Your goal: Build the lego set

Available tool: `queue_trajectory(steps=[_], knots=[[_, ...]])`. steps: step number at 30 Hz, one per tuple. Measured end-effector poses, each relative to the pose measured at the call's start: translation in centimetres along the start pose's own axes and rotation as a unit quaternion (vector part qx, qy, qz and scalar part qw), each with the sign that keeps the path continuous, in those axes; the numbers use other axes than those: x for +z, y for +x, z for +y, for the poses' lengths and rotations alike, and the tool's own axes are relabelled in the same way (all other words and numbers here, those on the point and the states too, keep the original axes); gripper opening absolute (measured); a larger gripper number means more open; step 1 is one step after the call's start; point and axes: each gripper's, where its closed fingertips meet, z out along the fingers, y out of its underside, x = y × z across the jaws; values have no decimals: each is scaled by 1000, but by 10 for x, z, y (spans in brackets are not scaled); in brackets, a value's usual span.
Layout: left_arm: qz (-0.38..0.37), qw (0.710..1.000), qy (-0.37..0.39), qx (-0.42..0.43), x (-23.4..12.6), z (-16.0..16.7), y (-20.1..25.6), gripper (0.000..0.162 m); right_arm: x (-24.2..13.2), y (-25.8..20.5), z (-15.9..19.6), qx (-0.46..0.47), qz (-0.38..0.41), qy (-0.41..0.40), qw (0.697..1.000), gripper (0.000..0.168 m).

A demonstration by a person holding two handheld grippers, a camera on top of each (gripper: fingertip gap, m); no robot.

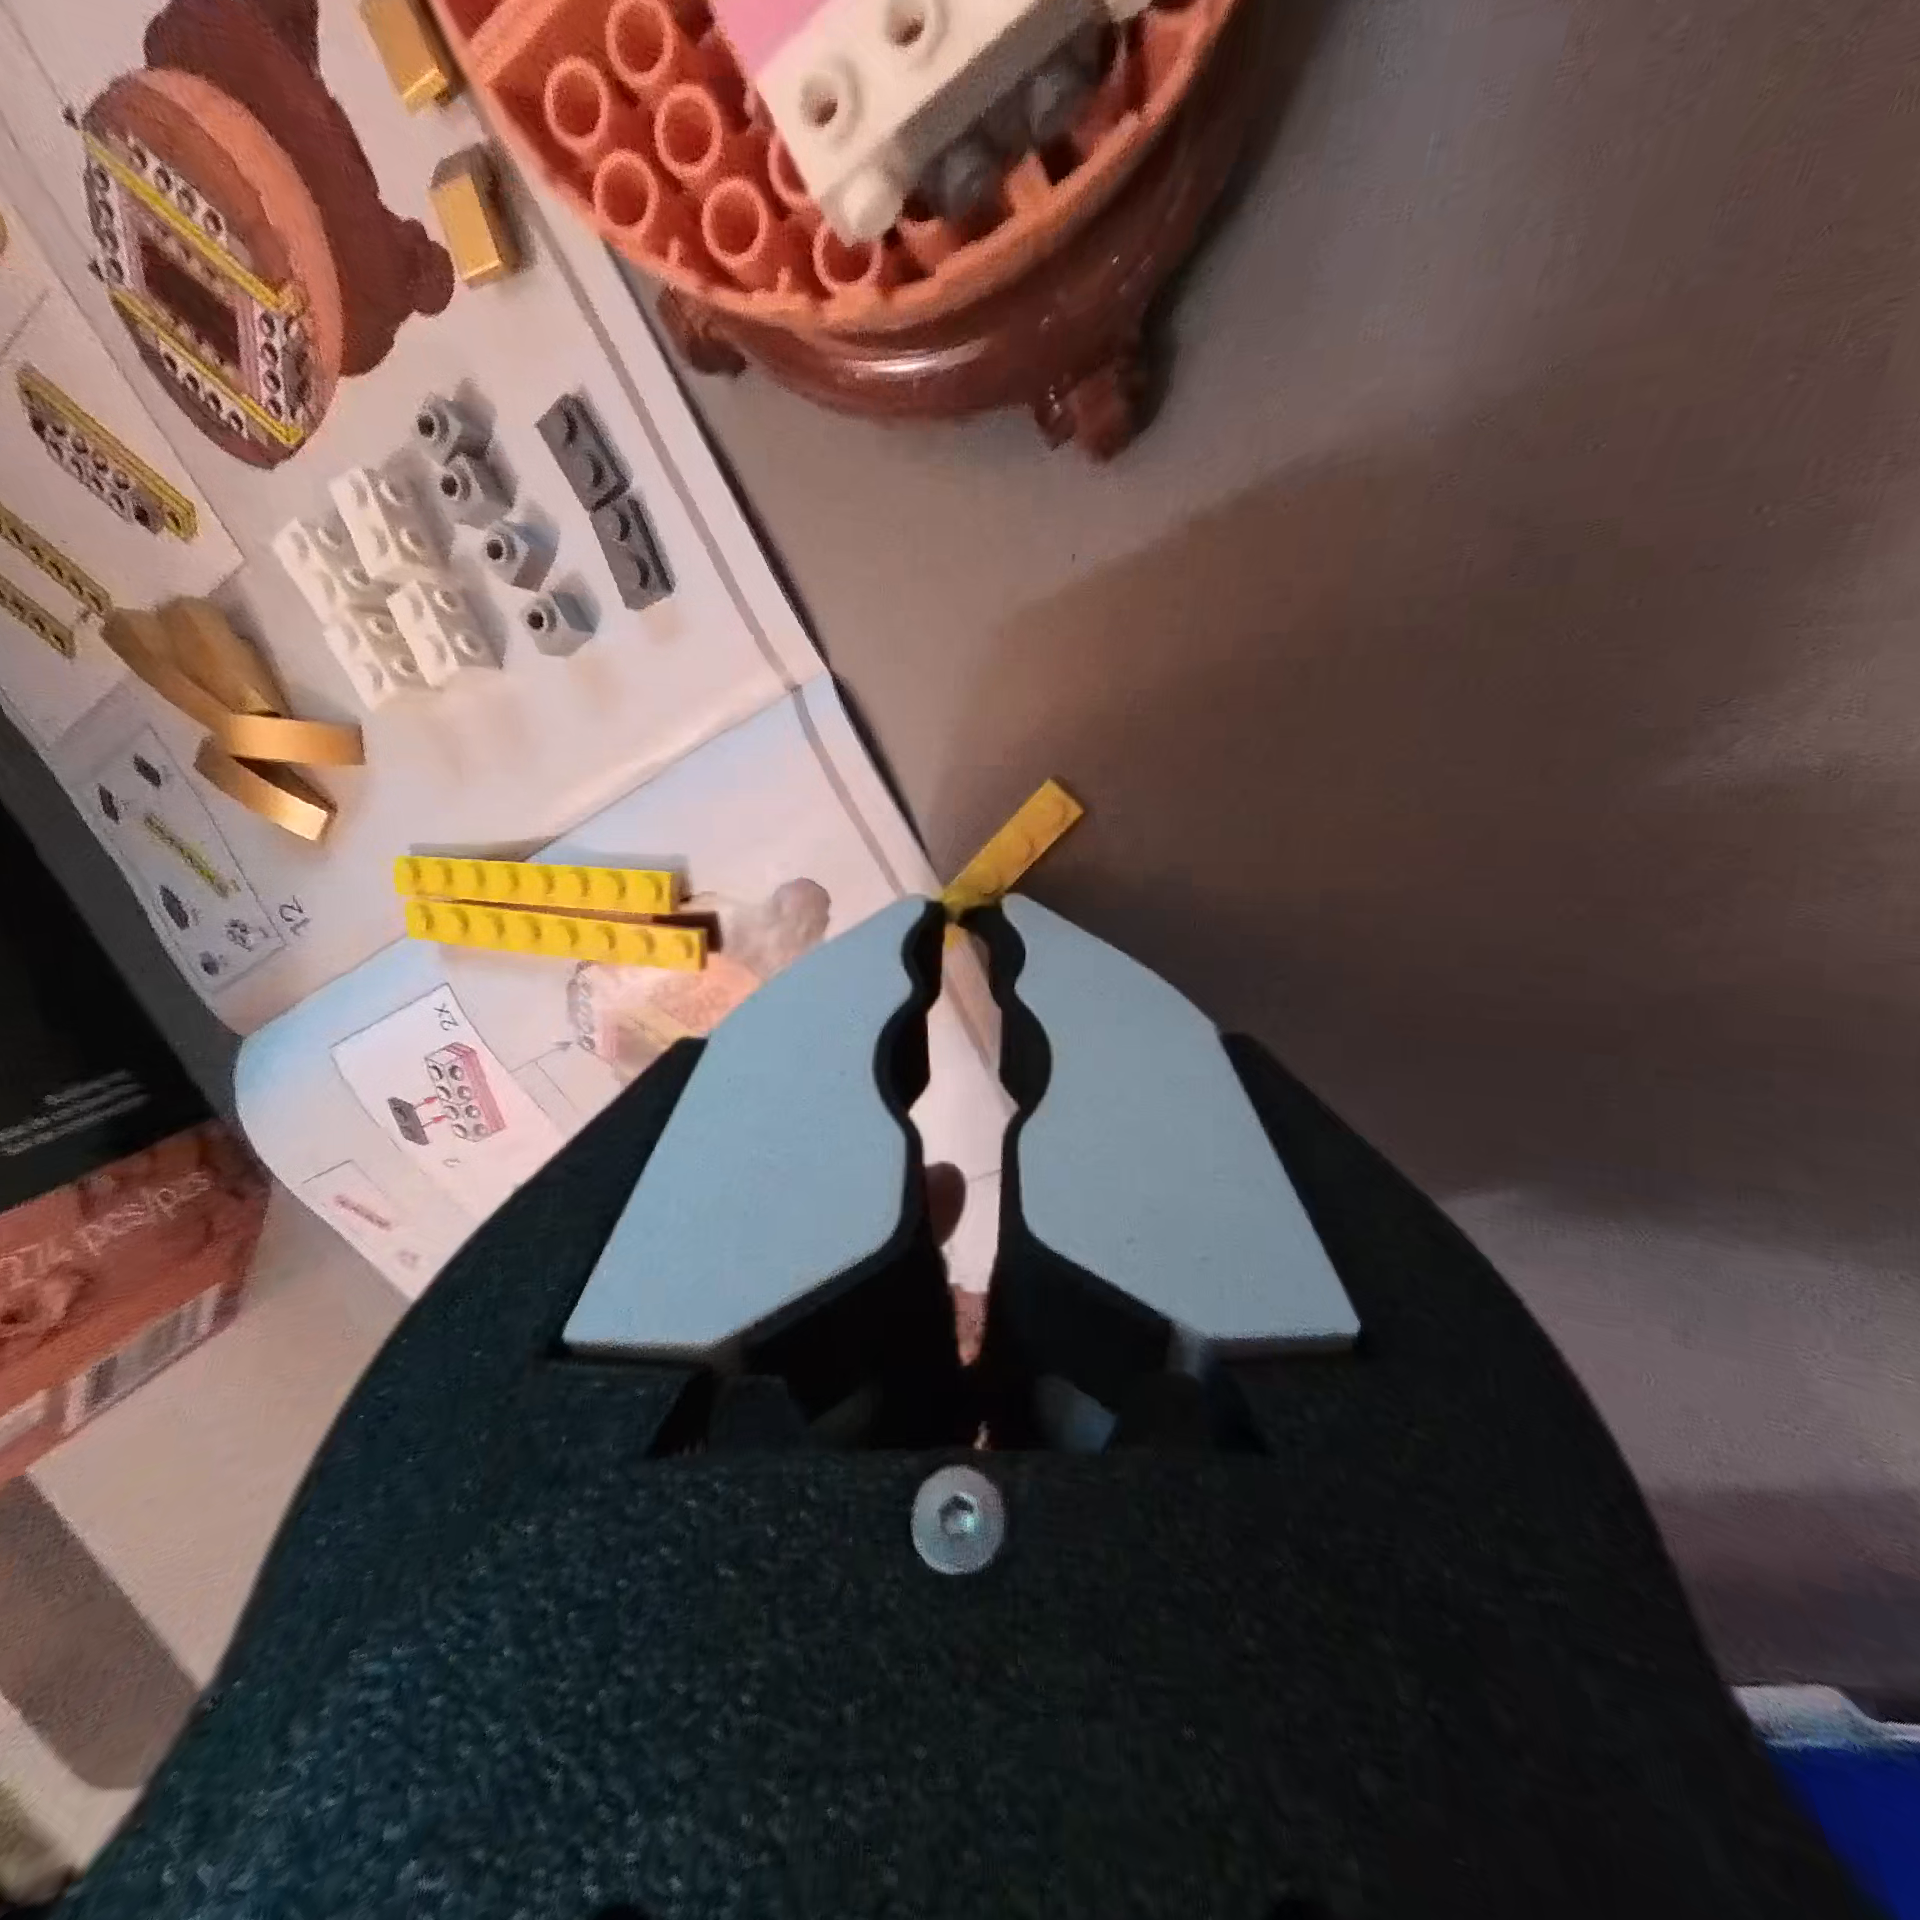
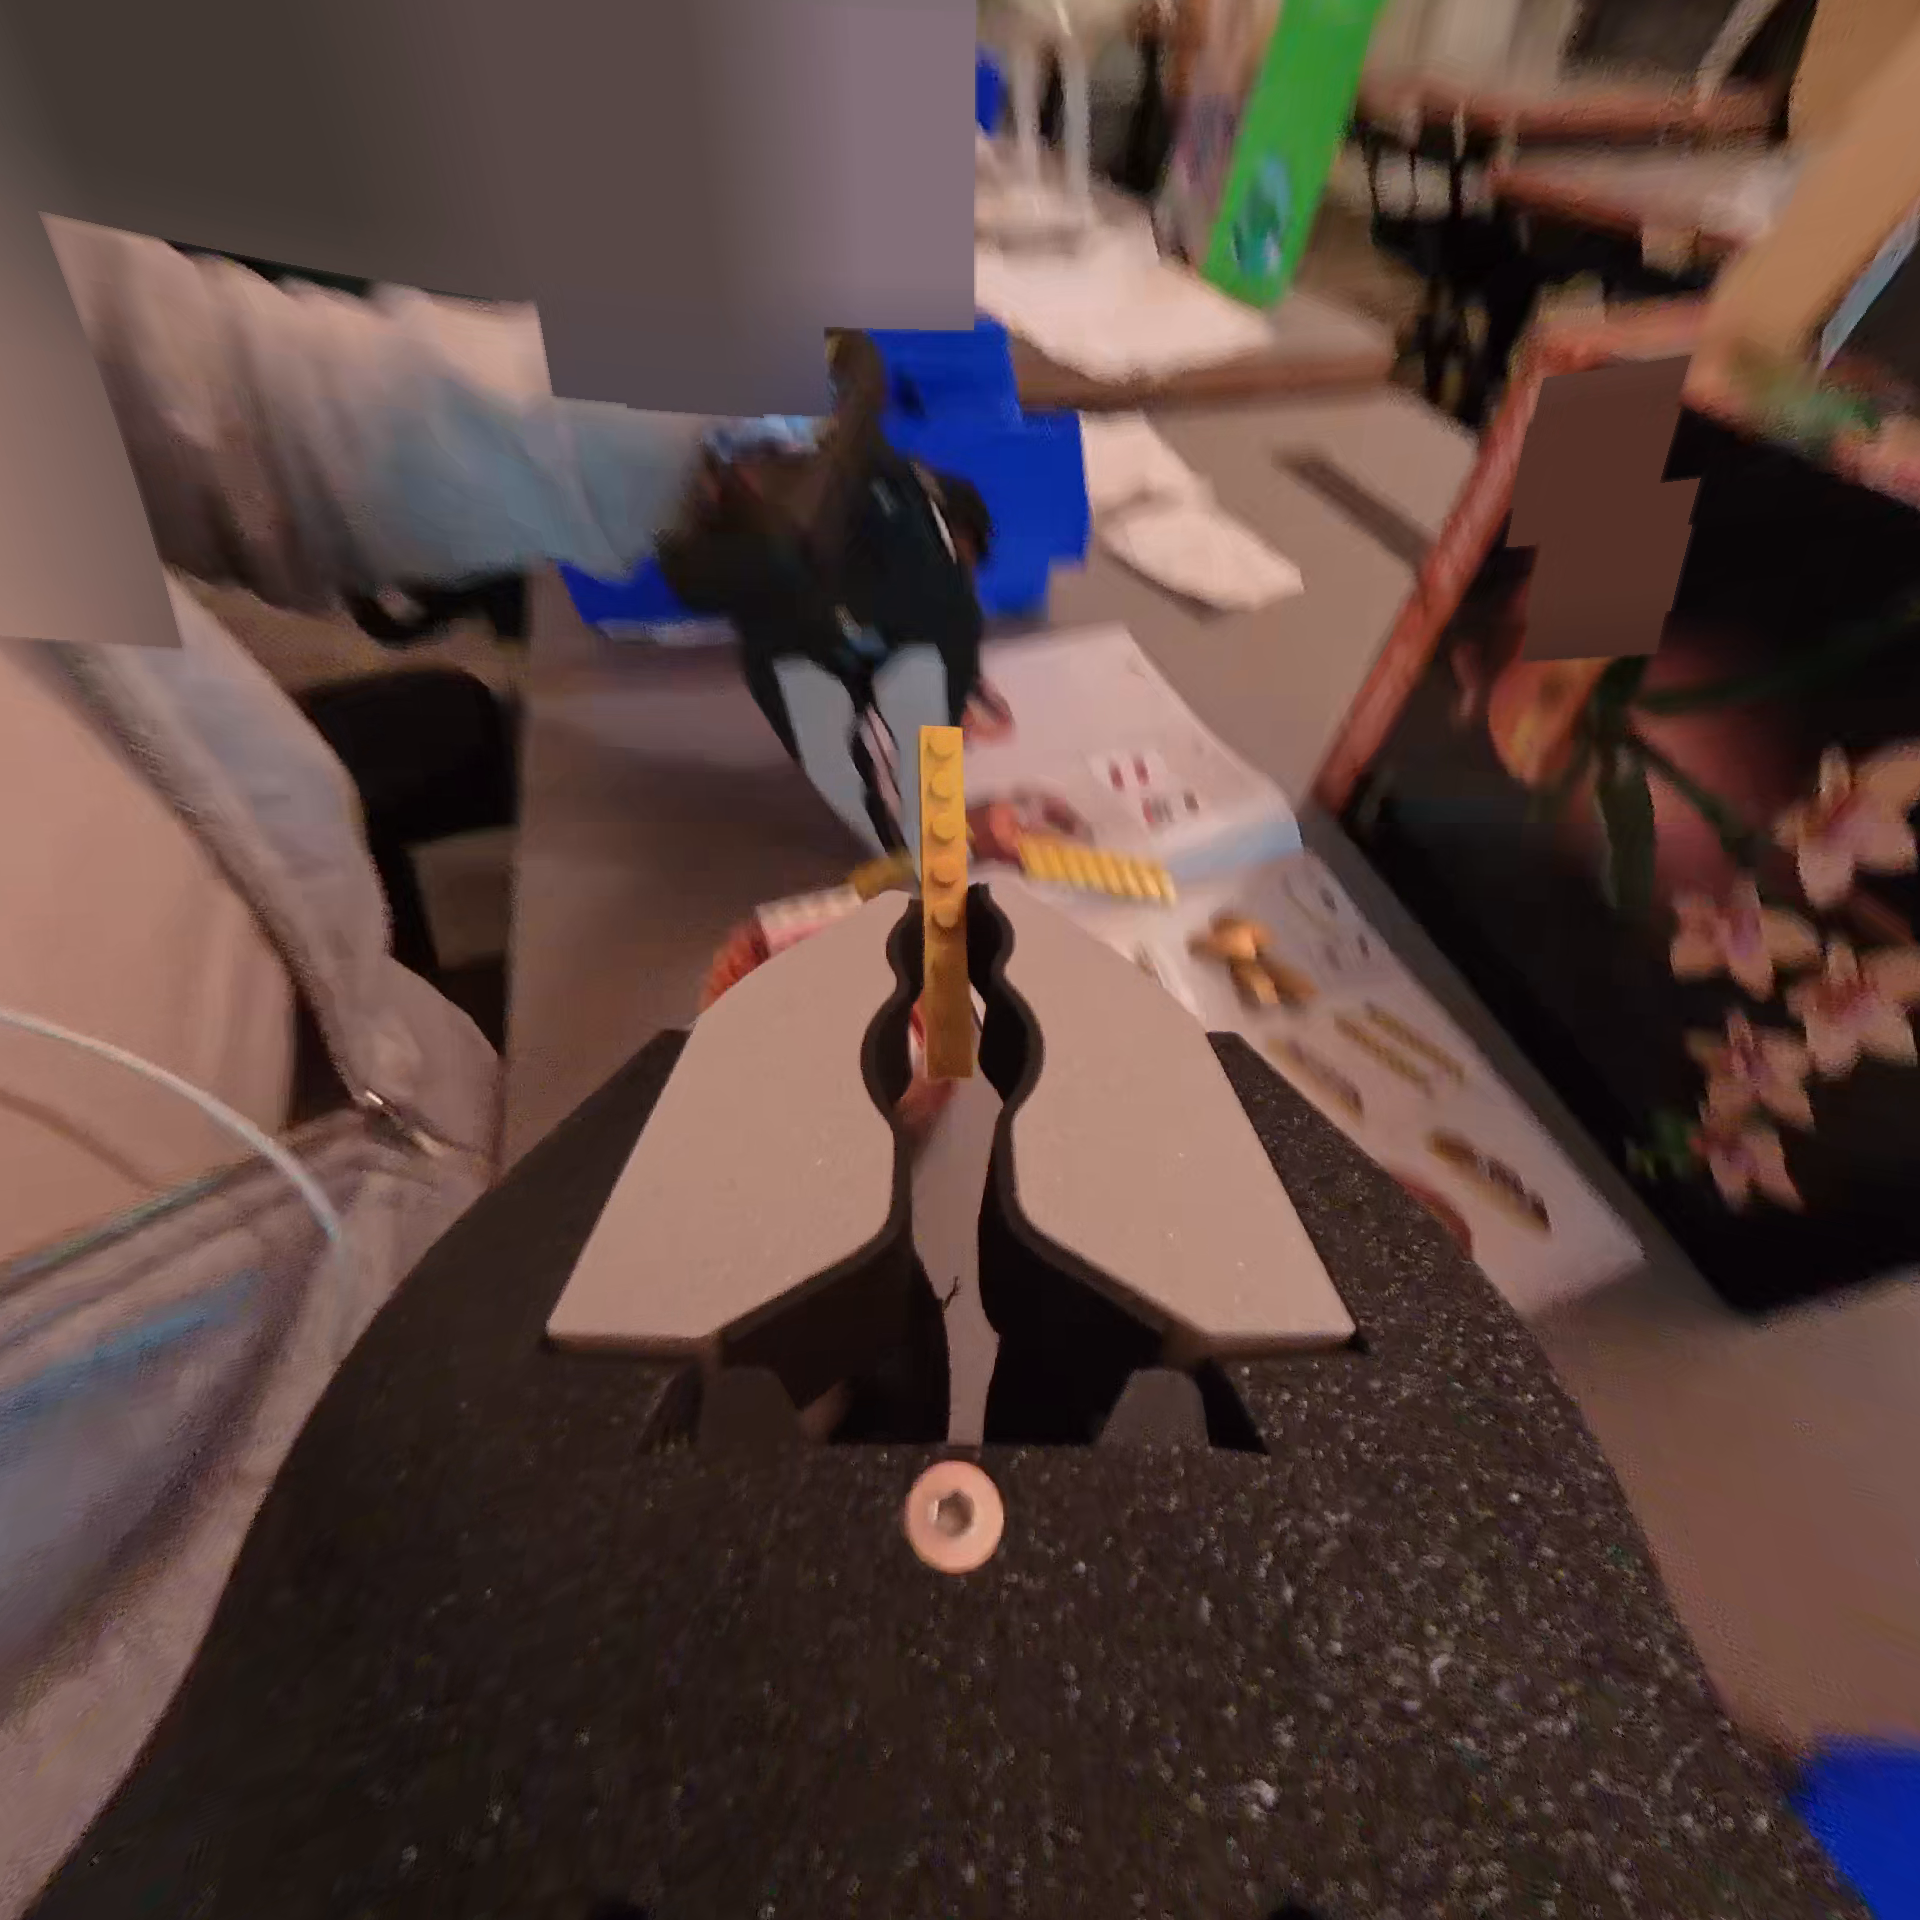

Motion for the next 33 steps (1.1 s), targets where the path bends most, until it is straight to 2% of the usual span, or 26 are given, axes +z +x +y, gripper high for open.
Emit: queue_trajectory(steps=[2, 5, 7, 13, 15, 18, 21, 23, 26, 29, 31, 33], knots=[[-5, 999, 6, -31, 0, 1, 3, 7, 4, 18, 32, 24, 55, -82, 995, 7], [-10, 996, 18, -84, -3, 3, 8, 4, 8, 42, 79, 54, 132, -189, 971, 7], [-23, 991, 36, -124, -7, 2, 9, 0, 10, 52, 102, 69, 150, -236, 958, 7], [-75, 973, 69, -206, -17, 5, 6, 0, 9, 84, 131, 61, 189, -329, 923, 8], [-96, 967, 85, -220, -23, 3, 3, 0, 13, 88, 138, 60, 180, -352, 917, 8], [-116, 959, 100, -237, -30, 1, 0, 0, 12, 95, 146, 69, 178, -378, 906, 18], [-151, 953, 86, -249, -36, 10, -3, 1, 10, 97, 138, 87, 177, -361, 912, 23], [-185, 938, 92, -278, -44, 13, -7, 4, 7, 96, 124, 100, 180, -344, 916, 23], [-257, 888, 127, -359, -65, 19, -16, 10, 22, 75, 72, 101, 151, -270, 946, 19], [-296, 828, 201, -431, -87, 17, -17, 16, 59, 29, 22, 64, 88, -233, 966, 18], [-315, 796, 232, -462, -98, 18, -13, 17, 91, -13, 11, 33, 23, -253, 967, 18], [-318, 783, 239, -478, -101, 21, -4, 18, 120, -40, 17, 11, -18, -303, 953, 18]])
